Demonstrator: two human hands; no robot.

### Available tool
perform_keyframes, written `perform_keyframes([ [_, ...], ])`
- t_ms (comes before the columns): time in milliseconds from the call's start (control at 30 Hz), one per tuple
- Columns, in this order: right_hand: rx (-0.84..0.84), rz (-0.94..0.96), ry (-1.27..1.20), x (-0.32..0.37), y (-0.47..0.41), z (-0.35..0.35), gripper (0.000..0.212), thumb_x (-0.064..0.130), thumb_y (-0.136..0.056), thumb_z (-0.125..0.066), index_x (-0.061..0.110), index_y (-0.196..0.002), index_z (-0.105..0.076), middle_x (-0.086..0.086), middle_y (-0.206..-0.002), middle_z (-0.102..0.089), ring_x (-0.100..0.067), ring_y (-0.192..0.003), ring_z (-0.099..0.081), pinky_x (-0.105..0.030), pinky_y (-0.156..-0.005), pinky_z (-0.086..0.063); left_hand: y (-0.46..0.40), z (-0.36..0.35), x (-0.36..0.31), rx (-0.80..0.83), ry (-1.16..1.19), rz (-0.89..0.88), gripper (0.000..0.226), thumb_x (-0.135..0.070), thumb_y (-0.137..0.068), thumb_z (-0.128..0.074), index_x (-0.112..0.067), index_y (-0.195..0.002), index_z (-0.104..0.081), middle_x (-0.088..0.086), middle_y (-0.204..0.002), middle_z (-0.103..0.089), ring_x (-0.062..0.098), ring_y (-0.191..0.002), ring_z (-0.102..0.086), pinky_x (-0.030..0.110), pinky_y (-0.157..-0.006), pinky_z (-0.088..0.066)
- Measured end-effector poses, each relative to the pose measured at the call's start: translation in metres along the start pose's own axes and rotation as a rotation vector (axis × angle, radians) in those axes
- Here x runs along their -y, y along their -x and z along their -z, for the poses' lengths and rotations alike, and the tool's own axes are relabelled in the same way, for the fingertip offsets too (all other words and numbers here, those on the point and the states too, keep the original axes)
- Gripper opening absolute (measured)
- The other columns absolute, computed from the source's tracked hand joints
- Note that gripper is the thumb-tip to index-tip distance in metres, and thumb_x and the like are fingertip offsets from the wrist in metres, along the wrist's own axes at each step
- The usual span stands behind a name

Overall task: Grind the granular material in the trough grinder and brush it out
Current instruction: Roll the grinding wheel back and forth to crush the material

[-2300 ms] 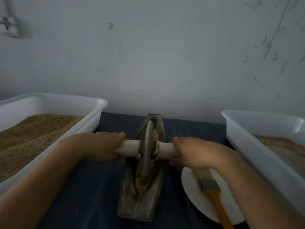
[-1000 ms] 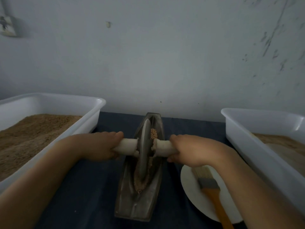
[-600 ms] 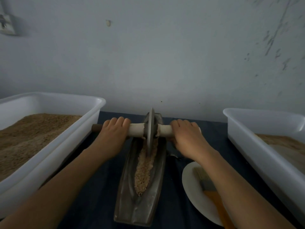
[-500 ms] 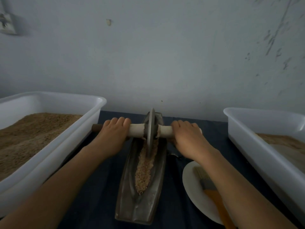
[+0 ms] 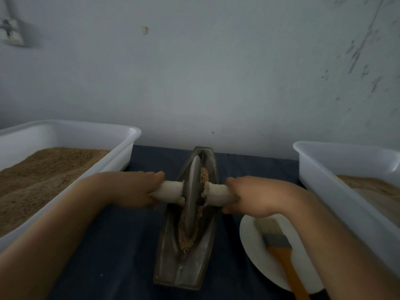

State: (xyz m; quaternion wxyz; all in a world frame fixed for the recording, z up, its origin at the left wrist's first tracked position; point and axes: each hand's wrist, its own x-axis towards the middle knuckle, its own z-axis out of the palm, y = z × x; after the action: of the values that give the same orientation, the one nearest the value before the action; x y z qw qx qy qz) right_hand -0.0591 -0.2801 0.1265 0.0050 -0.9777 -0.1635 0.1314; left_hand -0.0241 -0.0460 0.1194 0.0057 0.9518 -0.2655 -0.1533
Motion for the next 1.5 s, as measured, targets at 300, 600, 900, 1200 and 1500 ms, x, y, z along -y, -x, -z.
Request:
perform_keyframes([
  [300,-0.436,-0.067,0.117,-0.024,-0.039,-0.023,0.025,0.028,-0.093,-0.05,0.014,-0.112,-0.045,-0.005,-0.113,-0.052,-0.024,-0.1,-0.048,-0.033,-0.075,-0.027,-0.048,-0.024,0.01,-0.575,-0.25,0.084,0.035,-0.035,-0.093,-0.051,-0.02,-0.121,-0.038,-0.001,-0.124,-0.046,0.017,-0.111,-0.046,0.031,-0.096,-0.036],
  [600,-0.508,-0.078,0.189,-0.023,-0.041,-0.029,0.025,0.024,-0.092,-0.051,0.013,-0.114,-0.044,-0.005,-0.114,-0.052,-0.024,-0.102,-0.048,-0.032,-0.073,-0.024,-0.051,-0.03,0.012,-0.642,-0.22,0.062,0.035,-0.038,-0.092,-0.051,-0.021,-0.12,-0.039,-0.002,-0.123,-0.047,0.015,-0.109,-0.046,0.028,-0.095,-0.034],
  [900,-0.058,-0.008,0.018,0.002,0.005,-0.002,0.038,0.039,-0.093,-0.053,0.012,-0.117,-0.044,0.004,-0.088,-0.044,-0.011,-0.082,-0.044,-0.022,-0.058,-0.031,0.0,-0.004,0.002,-0.054,-0.045,-0.009,0.029,-0.032,-0.093,-0.054,-0.031,-0.103,-0.027,-0.011,-0.102,-0.046,0.004,-0.091,-0.047,0.02,-0.083,-0.038],
  [1200,-0.026,0.015,-0.005,0.002,0.002,-0.001,0.027,0.039,-0.093,-0.053,0.017,-0.098,-0.038,0.007,-0.08,-0.041,-0.005,-0.067,-0.039,-0.02,-0.055,-0.03,0.002,-0.002,0.005,0.015,0.067,-0.01,0.026,-0.029,-0.092,-0.056,-0.029,-0.105,-0.033,-0.01,-0.1,-0.047,0.009,-0.093,-0.05,0.024,-0.083,-0.04],
  [1500,-0.504,-0.048,0.147,-0.026,-0.038,-0.031,0.028,0.032,-0.091,-0.054,0.014,-0.111,-0.046,-0.004,-0.111,-0.054,-0.023,-0.098,-0.05,-0.034,-0.074,-0.029,-0.047,-0.033,0.011,-0.664,-0.267,0.053,0.034,-0.034,-0.093,-0.049,-0.018,-0.121,-0.039,0.0,-0.122,-0.046,0.017,-0.11,-0.046,0.03,-0.096,-0.035],
])
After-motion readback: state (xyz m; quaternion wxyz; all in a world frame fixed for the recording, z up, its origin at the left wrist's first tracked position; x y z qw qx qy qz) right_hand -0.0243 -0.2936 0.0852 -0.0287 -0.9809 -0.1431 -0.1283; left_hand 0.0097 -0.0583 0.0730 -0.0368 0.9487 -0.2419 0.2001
